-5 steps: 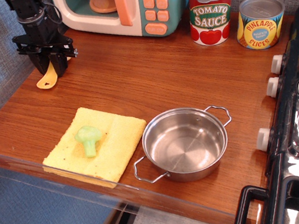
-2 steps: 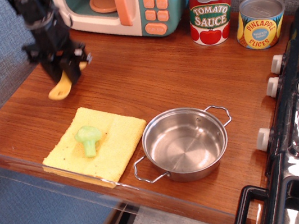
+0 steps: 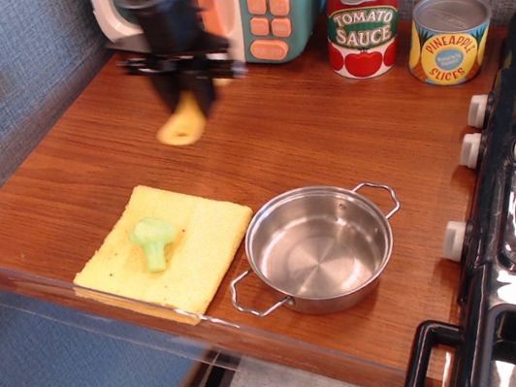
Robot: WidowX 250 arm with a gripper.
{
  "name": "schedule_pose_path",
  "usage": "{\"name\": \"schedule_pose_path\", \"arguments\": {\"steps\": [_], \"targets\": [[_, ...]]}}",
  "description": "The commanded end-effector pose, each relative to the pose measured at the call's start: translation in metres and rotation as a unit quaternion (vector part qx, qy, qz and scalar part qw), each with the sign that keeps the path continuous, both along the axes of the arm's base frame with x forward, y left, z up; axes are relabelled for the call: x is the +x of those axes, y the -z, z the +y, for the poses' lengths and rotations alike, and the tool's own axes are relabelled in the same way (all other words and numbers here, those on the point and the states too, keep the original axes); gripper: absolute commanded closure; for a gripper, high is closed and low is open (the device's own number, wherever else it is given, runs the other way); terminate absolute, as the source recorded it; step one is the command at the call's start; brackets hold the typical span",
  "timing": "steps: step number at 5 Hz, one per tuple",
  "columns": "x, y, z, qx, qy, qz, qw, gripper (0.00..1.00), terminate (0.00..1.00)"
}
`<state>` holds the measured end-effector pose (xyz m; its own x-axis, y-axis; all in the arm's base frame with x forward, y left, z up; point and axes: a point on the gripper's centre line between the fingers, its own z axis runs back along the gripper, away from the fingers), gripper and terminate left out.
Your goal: Place the yellow brush in front of the silver pot.
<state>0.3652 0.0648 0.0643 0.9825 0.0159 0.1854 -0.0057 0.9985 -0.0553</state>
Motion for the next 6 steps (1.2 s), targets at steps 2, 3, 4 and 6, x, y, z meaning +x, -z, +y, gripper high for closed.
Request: {"name": "schedule_pose_path", "arguments": {"steps": [2,3,4,6], "targets": [[0.033,0.030,-0.094,0.000,-0.027,0.022,0.9994,1.00,0.00],[0.033,0.044,-0.098,0.009,-0.048,0.031,0.9983,1.00,0.00],[0.025,0.046,-0.098,0.013,-0.042,0.031,0.9985,0.00,0.00],[0.017,0.015,-0.094,0.006,0.003,0.003,1.0000,0.00,0.00]]}}
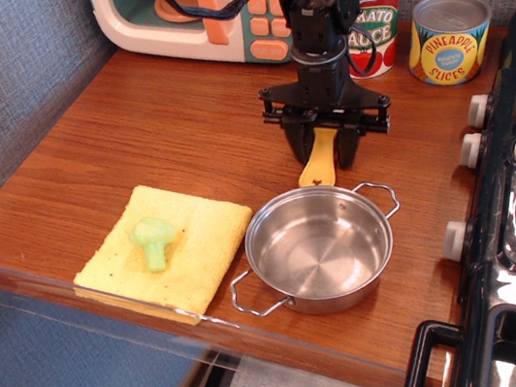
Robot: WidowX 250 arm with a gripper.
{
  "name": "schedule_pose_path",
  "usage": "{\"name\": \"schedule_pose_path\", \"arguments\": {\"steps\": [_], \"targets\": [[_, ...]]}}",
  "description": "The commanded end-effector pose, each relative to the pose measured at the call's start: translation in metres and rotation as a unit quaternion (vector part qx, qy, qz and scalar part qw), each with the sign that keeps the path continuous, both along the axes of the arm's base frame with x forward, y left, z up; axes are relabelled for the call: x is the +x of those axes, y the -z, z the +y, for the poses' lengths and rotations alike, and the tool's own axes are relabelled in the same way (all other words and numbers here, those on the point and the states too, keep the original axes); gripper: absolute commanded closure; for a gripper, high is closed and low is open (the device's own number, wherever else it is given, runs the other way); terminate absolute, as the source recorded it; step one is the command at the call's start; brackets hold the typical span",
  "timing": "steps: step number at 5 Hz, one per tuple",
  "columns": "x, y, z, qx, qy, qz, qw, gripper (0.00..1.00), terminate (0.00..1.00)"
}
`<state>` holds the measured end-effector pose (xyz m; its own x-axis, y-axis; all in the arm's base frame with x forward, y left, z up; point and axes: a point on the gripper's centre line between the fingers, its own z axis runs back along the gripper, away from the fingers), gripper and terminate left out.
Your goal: Place the yellow brush in front of the silver pot.
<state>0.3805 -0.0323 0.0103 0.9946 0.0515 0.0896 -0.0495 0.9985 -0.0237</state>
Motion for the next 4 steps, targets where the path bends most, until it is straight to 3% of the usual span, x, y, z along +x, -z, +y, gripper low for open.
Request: {"name": "schedule_pose_path", "arguments": {"steps": [1,2,4], "targets": [[-0.008,-0.068,0.013,-0.013,0.038,-0.058,0.9975,0.00,0.00],[-0.038,-0.104,0.039,0.016,0.055,-0.044,0.9974,0.00,0.00],[-0.100,-0.119,0.102,0.014,0.006,-0.046,0.9988,0.00,0.00]]}}
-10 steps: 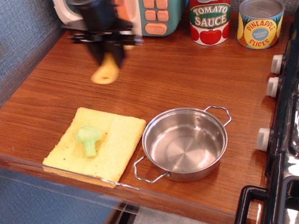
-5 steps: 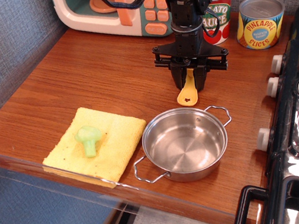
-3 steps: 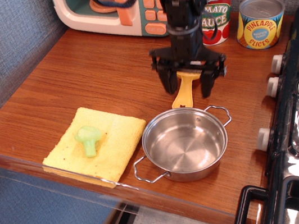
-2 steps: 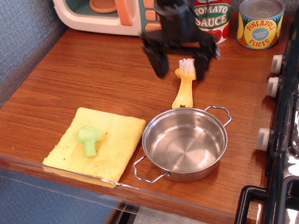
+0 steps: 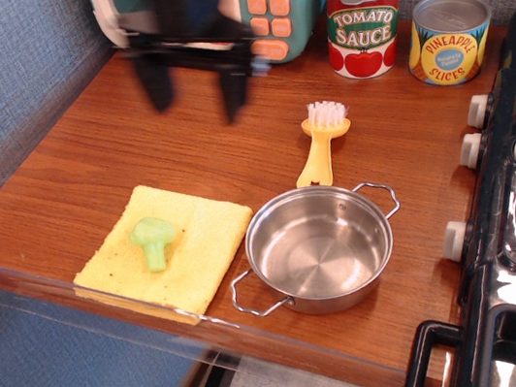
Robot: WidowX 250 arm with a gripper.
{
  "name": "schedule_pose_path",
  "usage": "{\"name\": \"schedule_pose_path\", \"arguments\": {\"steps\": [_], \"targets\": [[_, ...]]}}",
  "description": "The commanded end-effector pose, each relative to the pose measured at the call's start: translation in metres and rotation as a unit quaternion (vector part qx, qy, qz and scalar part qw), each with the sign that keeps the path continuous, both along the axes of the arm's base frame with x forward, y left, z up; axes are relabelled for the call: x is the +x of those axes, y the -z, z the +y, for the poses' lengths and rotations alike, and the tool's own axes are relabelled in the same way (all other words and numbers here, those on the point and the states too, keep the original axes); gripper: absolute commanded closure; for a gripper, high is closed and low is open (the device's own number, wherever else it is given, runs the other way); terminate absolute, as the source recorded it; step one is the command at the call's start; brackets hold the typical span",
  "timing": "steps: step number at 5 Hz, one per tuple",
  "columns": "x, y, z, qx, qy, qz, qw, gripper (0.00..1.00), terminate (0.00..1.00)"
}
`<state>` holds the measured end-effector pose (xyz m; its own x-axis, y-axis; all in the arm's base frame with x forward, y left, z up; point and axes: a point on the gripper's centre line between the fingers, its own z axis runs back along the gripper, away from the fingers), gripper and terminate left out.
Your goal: Place the yellow brush in front of the silver pot.
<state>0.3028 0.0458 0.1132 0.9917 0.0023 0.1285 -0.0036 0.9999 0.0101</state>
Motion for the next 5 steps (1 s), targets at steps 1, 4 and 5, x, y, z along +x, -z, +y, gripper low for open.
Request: {"name": "schedule_pose_path", "arguments": {"steps": [1,4,5], "targets": [[-0.0346,-0.0136,0.0390,-0.010,-0.031,-0.024,0.9992,0.00,0.00],[-0.0411,-0.0071,0.0367,-0.001,-0.025,-0.022,0.9994,0.00,0.00],[-0.0411,-0.0071,0.0367,-0.001,-0.025,-0.022,0.9994,0.00,1.00]]}}
